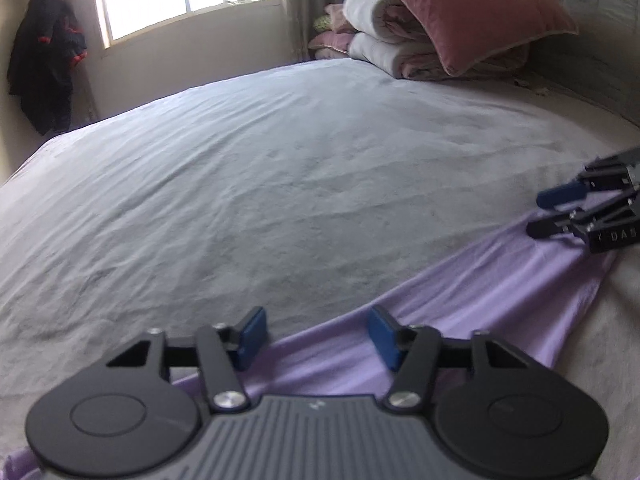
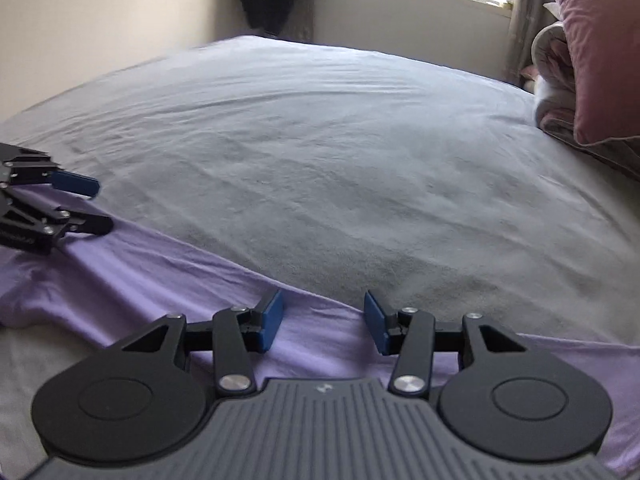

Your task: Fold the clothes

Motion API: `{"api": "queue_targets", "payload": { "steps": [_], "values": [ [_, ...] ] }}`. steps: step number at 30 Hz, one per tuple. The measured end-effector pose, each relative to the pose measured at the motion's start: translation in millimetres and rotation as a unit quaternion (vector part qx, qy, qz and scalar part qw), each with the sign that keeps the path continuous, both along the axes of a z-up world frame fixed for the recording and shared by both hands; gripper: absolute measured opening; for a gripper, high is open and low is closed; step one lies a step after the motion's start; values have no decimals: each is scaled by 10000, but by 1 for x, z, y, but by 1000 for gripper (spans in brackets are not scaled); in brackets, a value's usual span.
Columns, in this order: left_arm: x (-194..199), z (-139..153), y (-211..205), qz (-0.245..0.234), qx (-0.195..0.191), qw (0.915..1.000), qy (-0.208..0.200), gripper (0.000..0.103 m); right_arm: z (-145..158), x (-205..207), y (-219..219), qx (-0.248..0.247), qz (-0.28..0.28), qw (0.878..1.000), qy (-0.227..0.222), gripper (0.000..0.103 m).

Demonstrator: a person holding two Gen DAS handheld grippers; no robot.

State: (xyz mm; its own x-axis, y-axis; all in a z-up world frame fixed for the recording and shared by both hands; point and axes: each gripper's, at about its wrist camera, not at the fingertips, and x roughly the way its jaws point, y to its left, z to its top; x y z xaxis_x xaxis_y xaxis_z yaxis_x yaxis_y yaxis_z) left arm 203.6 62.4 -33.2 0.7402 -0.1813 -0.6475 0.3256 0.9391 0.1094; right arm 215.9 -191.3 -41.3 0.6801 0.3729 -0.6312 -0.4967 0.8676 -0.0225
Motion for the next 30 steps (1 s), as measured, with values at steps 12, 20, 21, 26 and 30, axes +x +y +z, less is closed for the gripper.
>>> {"api": "queue_targets", "payload": {
  "steps": [12, 20, 21, 26, 30],
  "values": [
    [2, 3, -13, -17, -16, 9995, -306, 1, 1, -4, 15, -123, 57, 9992, -384, 0],
    [8, 8, -12, 489, -193, 9953, -815, 1, 7, -6, 20, -270, -315, 9911, -1262, 0],
    [10, 6, -15, 499, -151, 9955, -795, 1, 4, -4, 23, -381, -301, 9907, -1271, 0],
    [18, -13, -36, 458, 585, 9953, -627, 1, -15, 8, 39, -1012, -241, 9884, -1109, 0],
    [17, -9, -36, 452, 630, 9951, -608, 1, -15, 4, 40, -1185, -240, 9860, -1148, 7]
  ]
}}
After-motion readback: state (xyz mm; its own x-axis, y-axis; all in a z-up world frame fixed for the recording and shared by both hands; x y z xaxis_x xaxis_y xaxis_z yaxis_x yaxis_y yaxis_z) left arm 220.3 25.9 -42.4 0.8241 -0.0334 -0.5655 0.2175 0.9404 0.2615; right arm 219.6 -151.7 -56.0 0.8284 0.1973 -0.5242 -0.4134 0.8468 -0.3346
